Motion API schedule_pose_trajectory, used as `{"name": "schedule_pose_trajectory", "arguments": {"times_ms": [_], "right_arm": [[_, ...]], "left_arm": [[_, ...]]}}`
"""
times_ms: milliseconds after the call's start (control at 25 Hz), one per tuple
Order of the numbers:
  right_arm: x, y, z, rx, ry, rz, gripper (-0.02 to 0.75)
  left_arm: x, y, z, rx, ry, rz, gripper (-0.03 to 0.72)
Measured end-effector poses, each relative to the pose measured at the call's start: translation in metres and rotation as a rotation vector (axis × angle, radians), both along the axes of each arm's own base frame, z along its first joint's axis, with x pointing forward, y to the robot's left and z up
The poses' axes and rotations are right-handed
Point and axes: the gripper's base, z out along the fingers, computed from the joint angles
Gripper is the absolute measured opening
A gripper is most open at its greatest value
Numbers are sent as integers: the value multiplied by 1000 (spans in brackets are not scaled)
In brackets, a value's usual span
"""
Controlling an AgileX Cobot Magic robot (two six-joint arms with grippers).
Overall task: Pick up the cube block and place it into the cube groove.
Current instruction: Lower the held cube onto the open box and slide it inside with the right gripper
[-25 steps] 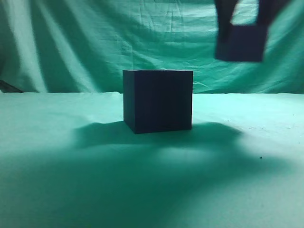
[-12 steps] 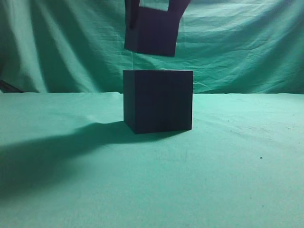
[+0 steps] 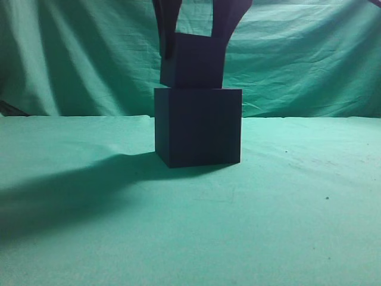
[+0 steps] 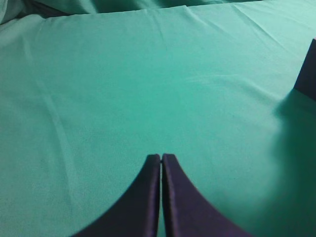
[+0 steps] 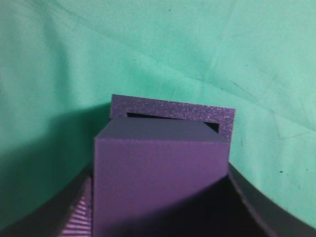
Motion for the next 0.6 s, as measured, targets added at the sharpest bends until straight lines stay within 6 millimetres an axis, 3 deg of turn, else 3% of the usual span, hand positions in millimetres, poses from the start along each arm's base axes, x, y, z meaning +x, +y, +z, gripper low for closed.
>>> {"name": "schedule_pose_trajectory", "arguments": {"times_ms": [600], "right_arm": [[2,-3,-10,-70,33,-35,427]], "left_arm": [[0,0,0,0,0,0,0]]}}
